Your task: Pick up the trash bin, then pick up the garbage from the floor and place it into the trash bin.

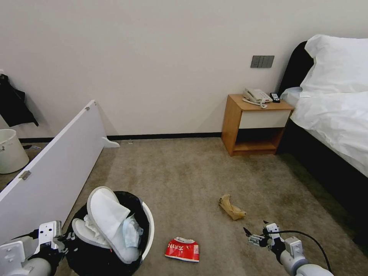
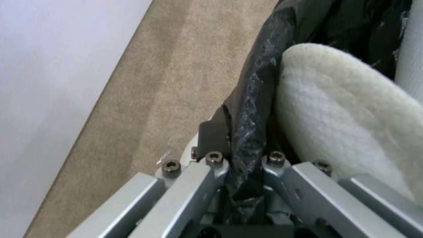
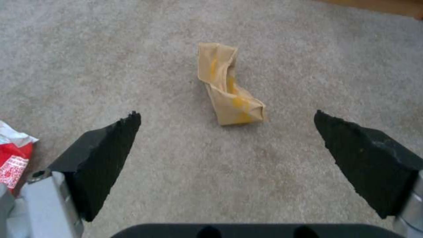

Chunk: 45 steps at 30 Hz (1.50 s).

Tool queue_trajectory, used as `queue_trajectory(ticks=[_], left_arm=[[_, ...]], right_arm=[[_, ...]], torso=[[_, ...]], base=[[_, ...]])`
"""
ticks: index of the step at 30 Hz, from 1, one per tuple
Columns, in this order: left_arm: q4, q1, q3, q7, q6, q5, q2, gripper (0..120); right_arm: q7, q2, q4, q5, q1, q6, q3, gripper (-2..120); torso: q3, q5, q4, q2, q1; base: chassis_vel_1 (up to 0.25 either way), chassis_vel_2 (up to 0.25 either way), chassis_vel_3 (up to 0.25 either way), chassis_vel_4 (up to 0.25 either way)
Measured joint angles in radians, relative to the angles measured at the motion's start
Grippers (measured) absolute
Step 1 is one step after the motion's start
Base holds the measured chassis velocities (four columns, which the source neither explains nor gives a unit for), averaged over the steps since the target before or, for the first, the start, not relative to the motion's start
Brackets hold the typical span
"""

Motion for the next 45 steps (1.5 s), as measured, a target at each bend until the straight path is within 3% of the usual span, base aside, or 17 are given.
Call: queue_trajectory(ticks=[28,45], left_arm=[[0.005,-0.005,0.0,0.001,0.0,-0.004,0.002,1],[0.01,-0.009,-0.002,0.0,0.0,-0.013,0.009,1]], right_arm=[[-0.067,0.006,-0.055,-0.004,0.044,0.043,-0.039,100],[-0.16,0.014,-0.135,-0.047,0.106,0.128,-0.085,100]], torso=[[0.0,0.0,0.0,0.0,0.0],[0.0,0.0,0.0,0.0,0.0]], base=[[0.0,0.0,0.0,0.0],[0.0,0.0,0.0,0.0]])
